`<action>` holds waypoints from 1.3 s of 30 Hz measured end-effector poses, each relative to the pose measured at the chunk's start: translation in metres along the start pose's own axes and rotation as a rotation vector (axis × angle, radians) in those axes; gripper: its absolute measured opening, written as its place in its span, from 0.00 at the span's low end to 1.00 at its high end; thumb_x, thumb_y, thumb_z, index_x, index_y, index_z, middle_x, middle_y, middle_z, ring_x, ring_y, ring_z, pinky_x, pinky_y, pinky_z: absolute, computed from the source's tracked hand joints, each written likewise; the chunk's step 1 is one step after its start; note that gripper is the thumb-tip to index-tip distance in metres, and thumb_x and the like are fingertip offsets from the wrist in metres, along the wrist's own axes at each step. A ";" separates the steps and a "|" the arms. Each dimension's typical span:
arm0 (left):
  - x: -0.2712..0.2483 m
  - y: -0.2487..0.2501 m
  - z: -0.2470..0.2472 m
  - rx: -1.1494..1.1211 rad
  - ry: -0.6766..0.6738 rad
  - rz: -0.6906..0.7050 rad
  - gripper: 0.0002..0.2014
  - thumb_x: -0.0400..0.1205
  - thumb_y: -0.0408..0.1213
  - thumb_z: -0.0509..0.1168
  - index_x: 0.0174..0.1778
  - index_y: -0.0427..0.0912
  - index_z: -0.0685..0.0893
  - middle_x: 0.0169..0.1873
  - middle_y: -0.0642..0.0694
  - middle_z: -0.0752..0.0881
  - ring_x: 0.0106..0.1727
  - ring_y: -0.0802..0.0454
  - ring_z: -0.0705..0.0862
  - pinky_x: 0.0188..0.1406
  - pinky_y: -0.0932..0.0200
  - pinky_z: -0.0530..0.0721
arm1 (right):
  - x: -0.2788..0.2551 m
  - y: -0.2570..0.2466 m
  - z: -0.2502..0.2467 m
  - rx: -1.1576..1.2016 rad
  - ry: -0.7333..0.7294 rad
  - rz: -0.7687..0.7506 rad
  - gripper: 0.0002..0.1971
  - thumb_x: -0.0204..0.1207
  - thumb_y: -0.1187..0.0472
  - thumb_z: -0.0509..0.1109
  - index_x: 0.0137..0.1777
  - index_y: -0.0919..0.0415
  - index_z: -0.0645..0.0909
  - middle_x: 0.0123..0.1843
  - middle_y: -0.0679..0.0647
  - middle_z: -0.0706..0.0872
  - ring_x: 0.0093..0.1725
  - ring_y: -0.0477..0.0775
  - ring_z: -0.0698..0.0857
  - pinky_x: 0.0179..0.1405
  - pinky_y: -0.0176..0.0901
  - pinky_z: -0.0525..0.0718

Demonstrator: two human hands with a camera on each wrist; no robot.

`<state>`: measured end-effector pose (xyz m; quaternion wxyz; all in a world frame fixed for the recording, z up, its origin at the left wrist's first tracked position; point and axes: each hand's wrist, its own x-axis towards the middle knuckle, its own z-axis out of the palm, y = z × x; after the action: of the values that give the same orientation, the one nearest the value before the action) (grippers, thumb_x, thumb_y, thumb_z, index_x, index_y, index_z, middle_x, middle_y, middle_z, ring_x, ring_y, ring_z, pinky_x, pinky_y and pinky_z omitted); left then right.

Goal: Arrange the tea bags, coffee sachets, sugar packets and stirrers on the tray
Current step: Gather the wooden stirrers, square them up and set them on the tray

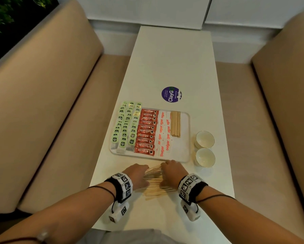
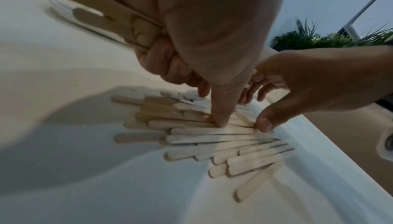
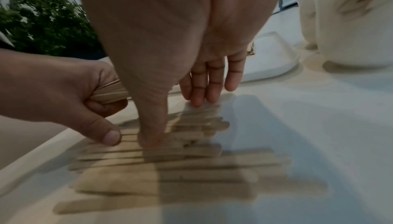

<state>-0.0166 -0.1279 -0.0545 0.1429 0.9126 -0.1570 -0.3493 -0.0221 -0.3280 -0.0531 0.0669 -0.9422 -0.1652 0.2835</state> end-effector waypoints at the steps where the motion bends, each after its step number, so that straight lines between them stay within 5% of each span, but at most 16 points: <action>1: 0.000 0.002 0.001 0.002 -0.002 -0.006 0.17 0.74 0.50 0.70 0.58 0.51 0.82 0.48 0.50 0.89 0.45 0.49 0.87 0.47 0.53 0.88 | 0.000 -0.001 0.001 -0.002 0.000 0.014 0.28 0.72 0.42 0.78 0.67 0.57 0.79 0.63 0.54 0.83 0.63 0.58 0.81 0.65 0.53 0.80; 6: 0.001 0.003 0.002 0.038 0.004 0.013 0.09 0.78 0.47 0.67 0.48 0.47 0.83 0.43 0.48 0.88 0.42 0.47 0.86 0.41 0.56 0.84 | -0.001 0.001 0.000 0.003 -0.005 0.013 0.14 0.79 0.48 0.73 0.57 0.55 0.85 0.54 0.53 0.87 0.55 0.57 0.85 0.58 0.50 0.82; 16: -0.001 0.006 -0.007 0.012 0.021 0.118 0.11 0.77 0.50 0.65 0.37 0.47 0.82 0.33 0.48 0.85 0.33 0.48 0.83 0.32 0.56 0.78 | -0.006 0.012 -0.013 0.127 0.015 -0.057 0.13 0.85 0.48 0.68 0.52 0.57 0.87 0.48 0.53 0.89 0.47 0.54 0.86 0.49 0.43 0.81; 22: 0.008 0.011 -0.017 0.059 0.000 0.155 0.12 0.79 0.54 0.66 0.44 0.49 0.83 0.40 0.49 0.87 0.40 0.49 0.85 0.43 0.51 0.85 | -0.007 0.016 -0.025 0.303 -0.021 -0.069 0.12 0.85 0.49 0.70 0.52 0.58 0.86 0.43 0.50 0.86 0.43 0.52 0.83 0.45 0.41 0.78; 31: 0.010 0.020 -0.032 0.002 -0.071 0.185 0.12 0.82 0.49 0.67 0.42 0.43 0.81 0.35 0.48 0.83 0.35 0.49 0.80 0.30 0.58 0.74 | -0.009 0.025 -0.043 0.457 -0.052 -0.092 0.08 0.84 0.55 0.72 0.54 0.58 0.88 0.50 0.54 0.90 0.47 0.51 0.85 0.45 0.39 0.77; 35: 0.011 0.020 -0.039 -0.057 -0.152 0.182 0.12 0.85 0.46 0.63 0.41 0.42 0.79 0.34 0.45 0.81 0.34 0.48 0.77 0.35 0.54 0.75 | -0.013 0.026 -0.051 0.510 -0.034 -0.126 0.07 0.85 0.57 0.71 0.58 0.56 0.88 0.51 0.51 0.90 0.48 0.50 0.84 0.44 0.33 0.76; 39: 0.009 0.021 -0.043 -0.092 -0.180 0.179 0.12 0.87 0.45 0.59 0.38 0.45 0.74 0.31 0.48 0.77 0.32 0.50 0.74 0.34 0.54 0.72 | -0.012 0.029 -0.057 0.566 -0.017 -0.111 0.12 0.82 0.57 0.74 0.65 0.53 0.85 0.55 0.48 0.89 0.53 0.49 0.84 0.56 0.38 0.78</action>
<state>0.0147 -0.1443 -0.0210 0.2006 0.8524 -0.2338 -0.4226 0.0076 -0.3613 -0.0059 0.3414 -0.8732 -0.1312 0.3222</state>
